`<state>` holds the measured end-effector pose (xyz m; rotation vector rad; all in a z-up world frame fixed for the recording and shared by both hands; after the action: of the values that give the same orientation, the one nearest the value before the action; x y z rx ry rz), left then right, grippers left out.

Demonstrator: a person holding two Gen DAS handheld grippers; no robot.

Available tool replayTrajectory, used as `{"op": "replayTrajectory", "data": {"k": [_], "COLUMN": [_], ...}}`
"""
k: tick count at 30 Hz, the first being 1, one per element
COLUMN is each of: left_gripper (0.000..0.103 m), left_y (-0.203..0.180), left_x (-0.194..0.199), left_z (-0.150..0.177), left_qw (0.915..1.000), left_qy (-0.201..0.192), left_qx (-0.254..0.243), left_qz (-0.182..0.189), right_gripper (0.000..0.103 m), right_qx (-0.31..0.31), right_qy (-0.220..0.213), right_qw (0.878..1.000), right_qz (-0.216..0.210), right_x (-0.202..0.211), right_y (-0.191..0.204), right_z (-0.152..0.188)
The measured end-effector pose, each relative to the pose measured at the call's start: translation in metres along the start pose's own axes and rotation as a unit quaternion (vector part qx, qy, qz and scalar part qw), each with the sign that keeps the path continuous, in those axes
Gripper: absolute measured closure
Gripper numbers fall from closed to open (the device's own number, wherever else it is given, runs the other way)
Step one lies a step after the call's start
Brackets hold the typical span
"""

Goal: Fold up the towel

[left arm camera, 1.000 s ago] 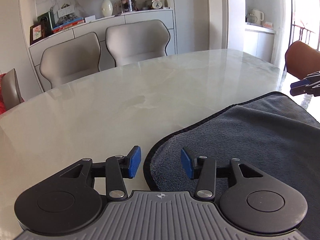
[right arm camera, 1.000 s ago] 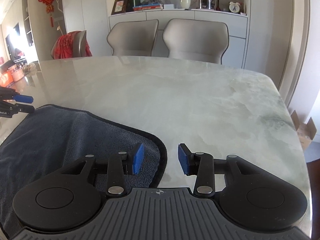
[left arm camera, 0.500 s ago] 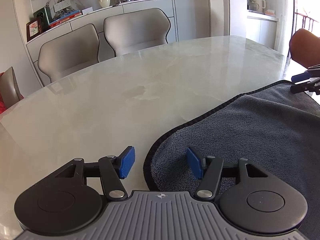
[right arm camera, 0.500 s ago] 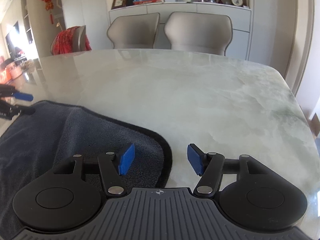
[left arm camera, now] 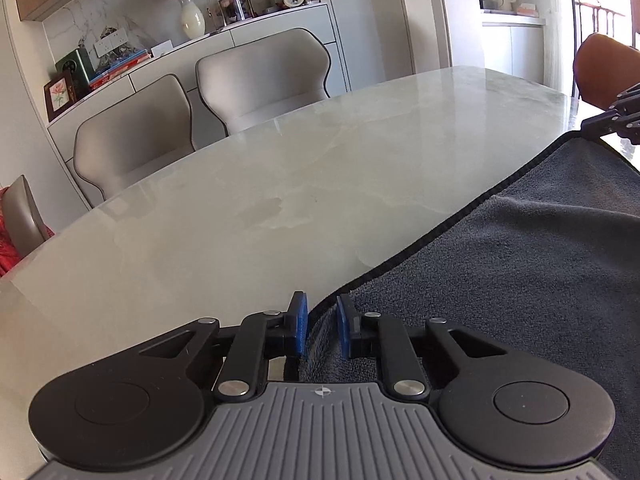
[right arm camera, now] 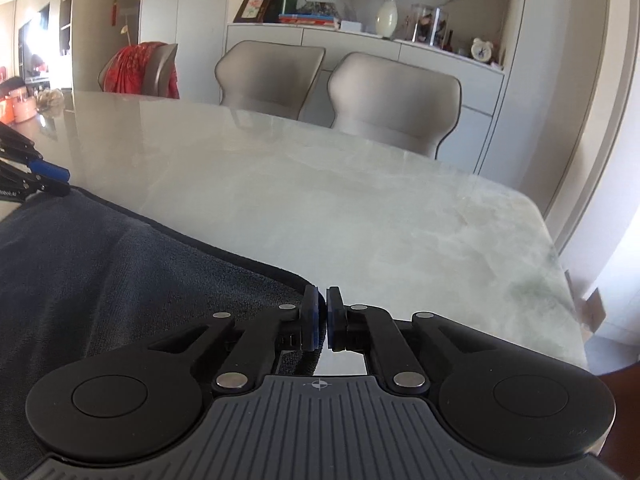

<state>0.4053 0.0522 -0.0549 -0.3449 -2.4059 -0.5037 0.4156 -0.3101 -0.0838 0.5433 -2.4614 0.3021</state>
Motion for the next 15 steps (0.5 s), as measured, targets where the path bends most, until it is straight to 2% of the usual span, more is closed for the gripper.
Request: {"op": "replayTrajectory", "data": {"k": [5, 8, 11, 15], "left_gripper": [0.087, 0.087, 0.087, 0.085], "left_y": [0.001, 0.002, 0.004, 0.005], "left_x": [-0.002, -0.005, -0.008, -0.001], "left_z": [-0.001, -0.002, -0.002, -0.001], "left_qw": [1.0, 1.0, 0.9999, 0.9998], "left_qy": [-0.004, -0.006, -0.009, -0.016], "left_qx": [0.0, 0.003, 0.01, 0.008], "left_qz": [0.003, 0.003, 0.004, -0.001], "right_gripper": [0.1, 0.1, 0.099, 0.097], "right_qx": [0.007, 0.023, 0.048, 0.008], "right_qy": [-0.005, 0.024, 0.069, 0.038], "right_qw": [1.0, 0.999, 0.994, 0.998], "right_qz": [0.02, 0.033, 0.075, 0.052], "right_x": [-0.007, -0.021, -0.035, -0.012], "right_y": [-0.009, -0.009, -0.015, -0.02], "right_z": [-0.012, -0.009, 0.002, 0.004]}}
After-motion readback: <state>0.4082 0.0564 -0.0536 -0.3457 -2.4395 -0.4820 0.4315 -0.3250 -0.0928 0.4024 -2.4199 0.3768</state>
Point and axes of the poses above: each gripper's, at about its wrist camera, not at the fingertips, and x roughly against the way its jaws point, y to its left, z to its underside, the point moved 5 cm from there along -x, roughly the way its jaws point, and after that the axes turned 4 degrees about -z, right-handed, at the moved point
